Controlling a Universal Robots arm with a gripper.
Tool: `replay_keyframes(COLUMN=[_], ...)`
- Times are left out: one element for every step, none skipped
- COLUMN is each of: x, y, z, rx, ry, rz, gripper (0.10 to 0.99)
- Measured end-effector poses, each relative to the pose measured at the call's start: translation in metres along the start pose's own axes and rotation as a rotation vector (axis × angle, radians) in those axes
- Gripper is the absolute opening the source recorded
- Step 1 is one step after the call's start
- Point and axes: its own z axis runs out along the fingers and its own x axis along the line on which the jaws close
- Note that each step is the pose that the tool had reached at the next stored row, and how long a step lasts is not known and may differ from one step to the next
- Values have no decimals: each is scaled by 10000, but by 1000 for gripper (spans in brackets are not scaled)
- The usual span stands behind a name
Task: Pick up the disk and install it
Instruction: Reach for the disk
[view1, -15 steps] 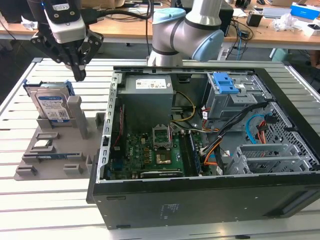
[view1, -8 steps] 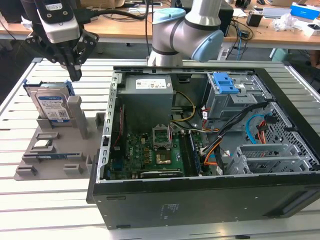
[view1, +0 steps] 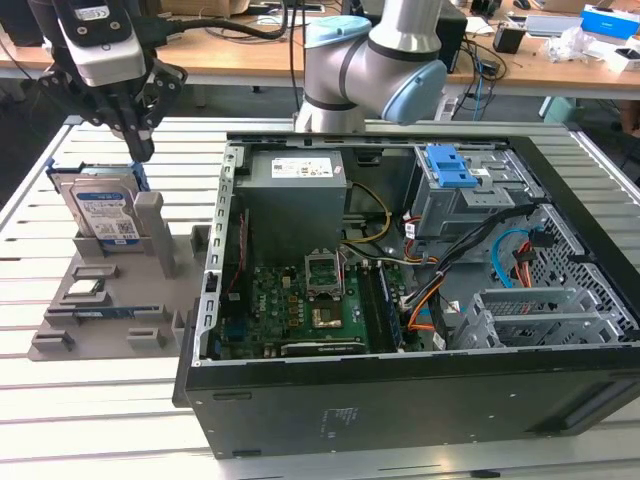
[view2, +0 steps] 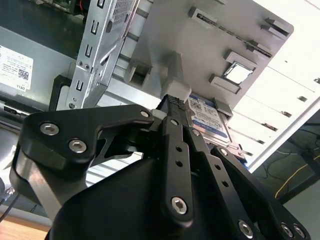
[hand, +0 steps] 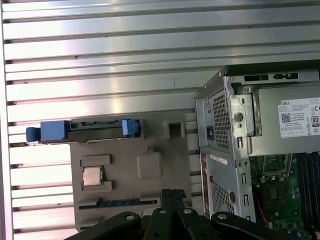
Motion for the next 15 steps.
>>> replay_keyframes(x=[17, 35, 46, 56, 84, 102, 111, 133, 151, 163, 175, 198, 215, 229, 247], y=[-1, -3, -3, -4, -6, -8, -8, -10, -11, -12, -13, -15, -16, -17, -18], z=[-1, -1, -1, -2, -2, -3, -3, -4, -4, -5, -5, -6, -6, -6, -6], rx=[0, 1, 0, 0, 0, 0, 0, 0, 0, 1, 0, 1, 1, 0, 0], ry=[0, 0, 0, 0, 0, 0, 0, 0, 0, 0, 0, 0, 0, 0, 0], rz=[0, 0, 0, 0, 0, 0, -1, 0, -1, -1, 0, 0, 0, 0, 0], gripper=[106, 106, 106, 106, 106, 106, 106, 106, 106, 106, 106, 106, 106, 106, 106])
